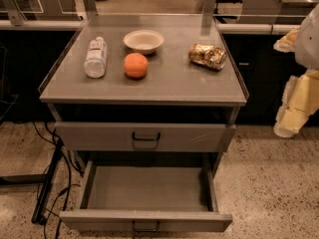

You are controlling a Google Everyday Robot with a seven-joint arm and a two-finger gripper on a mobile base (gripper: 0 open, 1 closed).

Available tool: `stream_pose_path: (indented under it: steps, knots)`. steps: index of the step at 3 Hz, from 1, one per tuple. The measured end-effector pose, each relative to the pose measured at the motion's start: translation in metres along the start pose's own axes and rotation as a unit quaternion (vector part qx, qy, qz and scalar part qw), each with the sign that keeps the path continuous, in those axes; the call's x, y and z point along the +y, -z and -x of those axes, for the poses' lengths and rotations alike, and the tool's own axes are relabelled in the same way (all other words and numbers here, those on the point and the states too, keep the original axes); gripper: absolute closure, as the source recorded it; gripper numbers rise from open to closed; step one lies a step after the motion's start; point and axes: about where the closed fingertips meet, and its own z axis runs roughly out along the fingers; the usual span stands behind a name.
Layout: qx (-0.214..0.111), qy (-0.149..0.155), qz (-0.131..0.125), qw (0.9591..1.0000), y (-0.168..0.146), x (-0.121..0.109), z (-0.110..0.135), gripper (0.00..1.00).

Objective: Close middle drawer

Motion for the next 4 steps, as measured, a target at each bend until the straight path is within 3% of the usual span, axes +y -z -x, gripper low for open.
stream_pose_path:
  steps: [1, 2, 3, 4]
  knots:
    - [0.000, 0.000, 0.000, 1.0000, 0.000, 0.000, 0.000, 0.00]
    - [-0.024, -0.004, 0.009, 0.9997, -0.011, 0.014, 0.002, 0.00]
    - [-0.060, -0.009, 0.032, 0.9976, -0.042, 0.042, 0.006, 0.15]
    - [-0.084, -0.021, 0.060, 0.9944, -0.088, 0.074, 0.002, 0.38]
